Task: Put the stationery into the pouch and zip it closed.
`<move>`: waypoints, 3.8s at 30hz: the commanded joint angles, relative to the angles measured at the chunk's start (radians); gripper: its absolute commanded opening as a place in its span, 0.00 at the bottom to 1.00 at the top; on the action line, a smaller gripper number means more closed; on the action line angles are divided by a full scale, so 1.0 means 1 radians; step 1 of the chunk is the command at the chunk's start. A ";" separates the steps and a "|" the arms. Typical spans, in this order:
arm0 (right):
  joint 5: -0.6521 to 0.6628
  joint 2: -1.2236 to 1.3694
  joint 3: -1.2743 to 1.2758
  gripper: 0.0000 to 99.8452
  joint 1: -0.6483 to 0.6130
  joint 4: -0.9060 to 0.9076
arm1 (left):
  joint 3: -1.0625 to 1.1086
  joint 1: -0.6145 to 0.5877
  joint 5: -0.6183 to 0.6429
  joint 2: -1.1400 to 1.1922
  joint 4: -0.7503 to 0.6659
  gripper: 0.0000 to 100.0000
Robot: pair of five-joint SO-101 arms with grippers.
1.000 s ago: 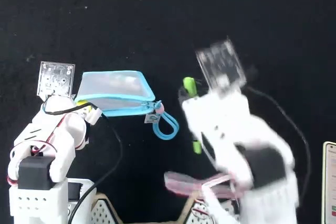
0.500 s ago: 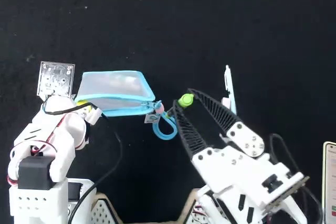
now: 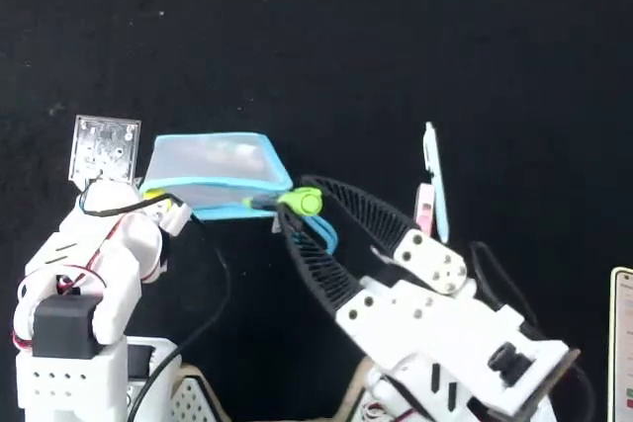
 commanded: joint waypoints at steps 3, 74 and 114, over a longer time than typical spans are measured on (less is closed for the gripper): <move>0.008 -0.004 0.099 0.01 -0.009 -0.203 | -0.012 -0.012 -0.011 -0.003 0.000 0.03; -0.021 0.329 -0.024 0.12 0.816 0.799 | -0.012 -0.012 -0.011 -0.003 0.003 0.03; 0.120 1.902 -0.857 0.12 0.968 0.554 | -0.010 -0.012 -0.011 -0.003 0.005 0.03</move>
